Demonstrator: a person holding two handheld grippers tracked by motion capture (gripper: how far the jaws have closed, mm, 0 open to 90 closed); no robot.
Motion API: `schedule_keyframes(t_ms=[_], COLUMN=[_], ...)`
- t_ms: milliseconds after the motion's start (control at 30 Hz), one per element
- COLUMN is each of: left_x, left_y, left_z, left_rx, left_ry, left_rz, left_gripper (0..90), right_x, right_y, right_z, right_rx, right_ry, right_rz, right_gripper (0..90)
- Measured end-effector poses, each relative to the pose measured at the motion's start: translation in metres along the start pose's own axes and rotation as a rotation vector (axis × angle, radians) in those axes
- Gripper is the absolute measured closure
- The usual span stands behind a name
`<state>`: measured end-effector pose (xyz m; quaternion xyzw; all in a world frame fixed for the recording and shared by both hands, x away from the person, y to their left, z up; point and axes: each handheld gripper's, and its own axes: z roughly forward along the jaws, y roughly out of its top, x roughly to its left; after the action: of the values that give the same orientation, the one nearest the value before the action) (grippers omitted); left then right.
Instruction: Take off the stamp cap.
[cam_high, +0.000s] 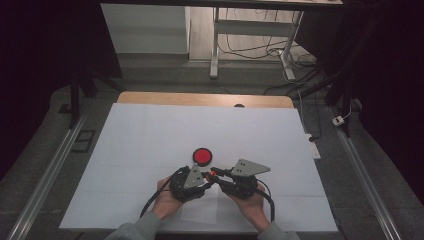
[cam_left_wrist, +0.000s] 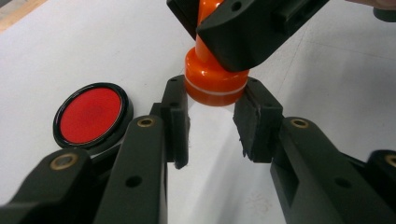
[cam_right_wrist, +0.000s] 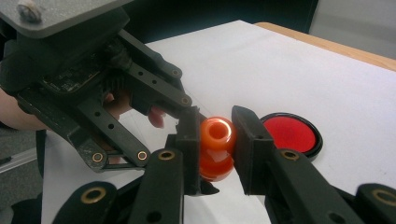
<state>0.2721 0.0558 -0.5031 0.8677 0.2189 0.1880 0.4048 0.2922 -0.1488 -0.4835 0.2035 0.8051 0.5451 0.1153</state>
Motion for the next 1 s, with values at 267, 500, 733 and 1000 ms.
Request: schedule_keyframes(t_ms=[267, 500, 733, 1000], left_x=[-0.004, -0.001, 0.002, 0.004], left_y=[-0.004, -0.003, -0.004, -0.006], left_z=[0.005, 0.000, -0.001, -0.004], left_rx=[0.034, 0.003, -0.003, -0.013], left_ry=[-0.003, -0.002, -0.002, 0.005], left_rz=[0.020, 0.012, 0.006, 0.003], left_gripper=[65.5, 65.4, 65.3, 65.1], right_x=[-0.008, -0.009, -0.009, -0.010], right_y=[0.006, 0.005, 0.005, 0.005], right_z=[-0.015, -0.015, -0.014, -0.016], right_rx=[-0.066, -0.061, -0.064, -0.070], right_ry=[-0.043, -0.030, -0.025, -0.028], right_rz=[0.026, 0.032, 0.031, 0.032], right_gripper=[72.6, 72.5, 72.5, 72.4])
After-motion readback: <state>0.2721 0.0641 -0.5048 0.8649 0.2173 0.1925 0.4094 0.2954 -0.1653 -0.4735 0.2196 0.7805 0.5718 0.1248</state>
